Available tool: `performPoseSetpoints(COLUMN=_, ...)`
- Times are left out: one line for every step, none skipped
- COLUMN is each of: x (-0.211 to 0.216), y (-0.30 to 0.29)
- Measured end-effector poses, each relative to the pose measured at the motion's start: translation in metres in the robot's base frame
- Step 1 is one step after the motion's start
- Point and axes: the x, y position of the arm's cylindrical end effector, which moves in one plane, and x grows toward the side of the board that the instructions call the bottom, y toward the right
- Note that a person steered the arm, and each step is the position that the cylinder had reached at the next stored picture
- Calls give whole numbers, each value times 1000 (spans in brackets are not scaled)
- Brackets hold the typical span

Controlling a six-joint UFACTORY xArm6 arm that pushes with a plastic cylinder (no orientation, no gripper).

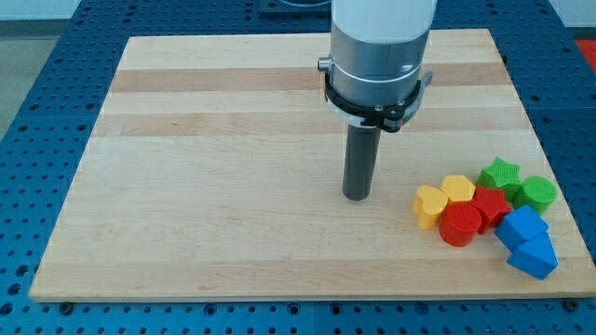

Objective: Place the red circle to the center of the board

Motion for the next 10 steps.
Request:
performPoseSetpoints(x=16, y=0)
performPoseSetpoints(x=38, y=0)
performPoseSetpoints(x=52, y=0)
performPoseSetpoints(x=65, y=3)
performPoseSetpoints(x=66, y=15)
performPoseSetpoints(x=66, y=38)
performPoseSetpoints(x=70, y=57)
performPoseSetpoints(x=83, y=68)
performPoseSetpoints(x=102, y=73)
performPoseSetpoints(x=108, y=85)
